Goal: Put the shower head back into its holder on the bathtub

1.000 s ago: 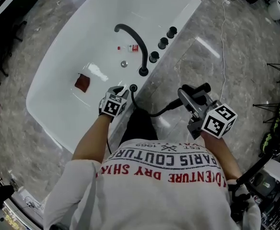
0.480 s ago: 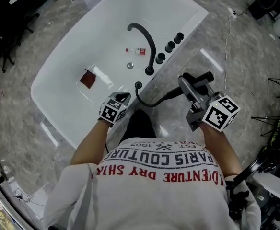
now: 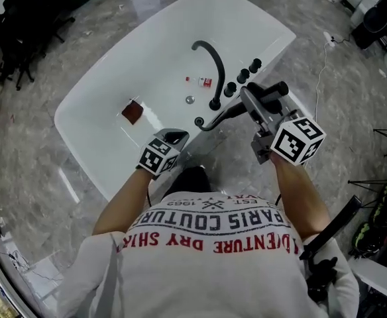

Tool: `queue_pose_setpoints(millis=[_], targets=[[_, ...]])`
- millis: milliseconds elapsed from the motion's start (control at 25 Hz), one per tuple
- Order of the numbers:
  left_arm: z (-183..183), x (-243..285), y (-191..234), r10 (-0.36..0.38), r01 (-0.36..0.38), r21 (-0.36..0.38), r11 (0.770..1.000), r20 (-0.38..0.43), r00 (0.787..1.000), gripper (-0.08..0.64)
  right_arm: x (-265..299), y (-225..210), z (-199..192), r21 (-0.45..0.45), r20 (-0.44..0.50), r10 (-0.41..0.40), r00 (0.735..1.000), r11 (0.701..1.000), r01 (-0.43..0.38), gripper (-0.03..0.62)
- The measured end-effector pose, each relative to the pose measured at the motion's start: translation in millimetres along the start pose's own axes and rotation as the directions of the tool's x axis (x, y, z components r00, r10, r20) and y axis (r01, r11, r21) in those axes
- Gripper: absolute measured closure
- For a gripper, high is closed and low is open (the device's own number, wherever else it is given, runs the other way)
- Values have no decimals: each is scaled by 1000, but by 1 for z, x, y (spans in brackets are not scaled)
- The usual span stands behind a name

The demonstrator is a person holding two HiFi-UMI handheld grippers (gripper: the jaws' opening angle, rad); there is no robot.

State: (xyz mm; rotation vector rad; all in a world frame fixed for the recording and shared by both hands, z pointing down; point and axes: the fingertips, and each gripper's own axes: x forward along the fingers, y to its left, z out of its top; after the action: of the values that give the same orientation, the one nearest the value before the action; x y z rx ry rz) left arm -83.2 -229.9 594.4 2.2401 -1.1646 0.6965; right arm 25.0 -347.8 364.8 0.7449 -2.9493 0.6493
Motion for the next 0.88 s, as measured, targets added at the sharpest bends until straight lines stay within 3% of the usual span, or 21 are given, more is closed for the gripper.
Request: queue_pose_setpoints(millis=[200,480,880], targets=[[37,-21,6,-38,37,23,999,59,998,555,31,-3,15,-2,44,-48,998,999,49,483],[55,-27,31,-69,66,45,997,64,996,555,71,-16,16,-24,37,-82,996,996,83,483],[59,-32,74,-134,133,18,991,55,990,555,116,-24,-33,-39,-64,-138,988,990,135,483]])
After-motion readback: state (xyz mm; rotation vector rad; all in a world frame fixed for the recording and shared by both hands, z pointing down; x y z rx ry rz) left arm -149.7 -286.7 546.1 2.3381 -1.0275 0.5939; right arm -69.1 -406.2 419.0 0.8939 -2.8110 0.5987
